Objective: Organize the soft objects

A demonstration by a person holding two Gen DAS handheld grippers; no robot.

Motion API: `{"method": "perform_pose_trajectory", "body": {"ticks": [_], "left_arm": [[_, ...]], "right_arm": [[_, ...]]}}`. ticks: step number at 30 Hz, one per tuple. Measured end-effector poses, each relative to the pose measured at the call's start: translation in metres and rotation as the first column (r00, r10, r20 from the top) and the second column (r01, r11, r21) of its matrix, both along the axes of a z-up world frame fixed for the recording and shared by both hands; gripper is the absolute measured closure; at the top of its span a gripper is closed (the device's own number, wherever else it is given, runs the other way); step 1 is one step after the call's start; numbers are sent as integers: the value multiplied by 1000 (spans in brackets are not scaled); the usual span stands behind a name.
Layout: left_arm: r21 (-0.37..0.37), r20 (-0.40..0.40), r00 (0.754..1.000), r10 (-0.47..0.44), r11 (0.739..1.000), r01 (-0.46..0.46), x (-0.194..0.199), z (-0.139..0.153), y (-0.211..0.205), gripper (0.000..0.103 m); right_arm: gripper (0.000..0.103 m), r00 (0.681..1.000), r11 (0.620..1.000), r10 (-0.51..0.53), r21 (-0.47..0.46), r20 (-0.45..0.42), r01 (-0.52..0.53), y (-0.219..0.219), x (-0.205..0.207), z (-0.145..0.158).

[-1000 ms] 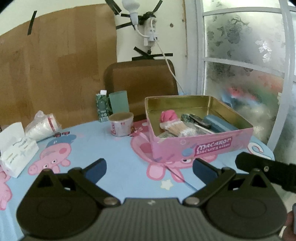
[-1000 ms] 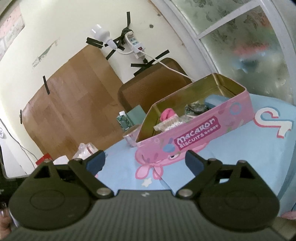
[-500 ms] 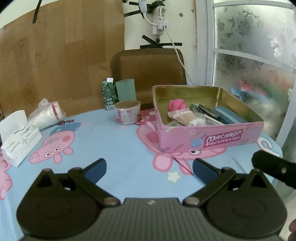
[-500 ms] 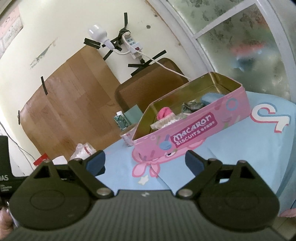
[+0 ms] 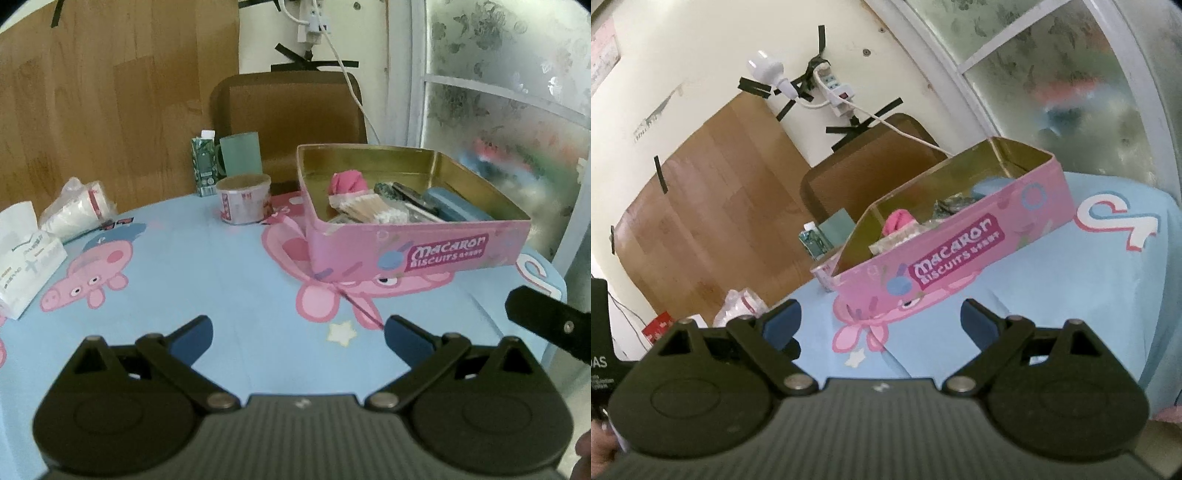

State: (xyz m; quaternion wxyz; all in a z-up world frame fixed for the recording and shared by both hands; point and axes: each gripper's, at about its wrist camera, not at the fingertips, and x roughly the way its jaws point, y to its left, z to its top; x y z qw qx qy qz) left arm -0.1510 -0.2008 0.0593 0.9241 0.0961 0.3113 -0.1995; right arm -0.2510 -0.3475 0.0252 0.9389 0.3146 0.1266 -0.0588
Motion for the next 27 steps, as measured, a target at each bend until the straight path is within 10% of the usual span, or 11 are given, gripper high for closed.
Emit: {"method": "perform_pose_trajectory", "body": {"ticks": [27], "left_arm": [[79, 72, 986, 148, 985, -153, -49, 0, 40, 0]], "right_arm": [[0, 992, 990, -106, -82, 72, 112, 42, -21, 1]]}}
